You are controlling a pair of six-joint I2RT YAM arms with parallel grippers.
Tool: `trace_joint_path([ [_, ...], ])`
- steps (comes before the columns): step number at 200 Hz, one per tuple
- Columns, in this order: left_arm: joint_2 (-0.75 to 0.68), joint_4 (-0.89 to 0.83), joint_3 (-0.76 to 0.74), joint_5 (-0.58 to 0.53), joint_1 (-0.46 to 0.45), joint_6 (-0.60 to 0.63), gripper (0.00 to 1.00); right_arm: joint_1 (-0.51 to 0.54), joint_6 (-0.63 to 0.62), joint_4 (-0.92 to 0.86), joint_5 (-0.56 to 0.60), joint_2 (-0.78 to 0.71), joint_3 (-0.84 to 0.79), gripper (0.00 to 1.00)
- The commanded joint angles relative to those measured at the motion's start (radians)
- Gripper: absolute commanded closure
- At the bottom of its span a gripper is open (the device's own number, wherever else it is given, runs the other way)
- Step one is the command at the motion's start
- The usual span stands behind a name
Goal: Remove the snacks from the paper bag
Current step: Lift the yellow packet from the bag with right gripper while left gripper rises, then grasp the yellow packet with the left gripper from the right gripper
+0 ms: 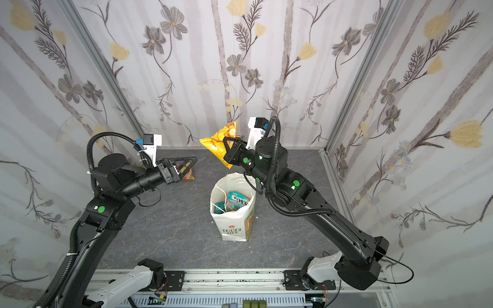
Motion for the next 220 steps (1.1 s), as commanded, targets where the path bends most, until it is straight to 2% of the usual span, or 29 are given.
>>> trace_joint_path([
  [1, 0.017, 0.308, -0.023, 0.025, 0.000, -0.192, 0.00, 0.001, 0.060, 0.132, -0.053, 0.006, 0.009, 1.00],
  [15, 0.028, 0.353, -0.033, 0.036, 0.000, -0.216, 0.00, 0.001, 0.077, 0.152, -0.072, 0.016, 0.009, 1.00],
  [83, 0.014, 0.367, -0.063, 0.041, 0.000, -0.218, 0.00, 0.015, 0.137, 0.223, -0.205, 0.094, 0.033, 1.00],
  [96, 0.010, 0.371, -0.075, 0.032, 0.000, -0.221, 0.04, 0.022, 0.138, 0.212, -0.230, 0.112, 0.040, 1.00],
  [116, 0.011, 0.373, -0.082, 0.038, 0.000, -0.224, 0.14, 0.037, 0.136, 0.185, -0.241, 0.119, 0.038, 1.00],
  [166, 0.016, 0.368, -0.078, 0.040, 0.000, -0.226, 0.59, 0.049, 0.137, 0.176, -0.238, 0.127, 0.032, 1.00],
  [191, 0.019, 0.367, -0.075, 0.039, 0.000, -0.226, 0.74, 0.050, 0.134, 0.168, -0.233, 0.124, 0.032, 0.86],
  [220, 0.022, 0.366, -0.070, 0.032, 0.001, -0.223, 0.85, 0.050, 0.129, 0.163, -0.224, 0.115, 0.029, 0.73],
])
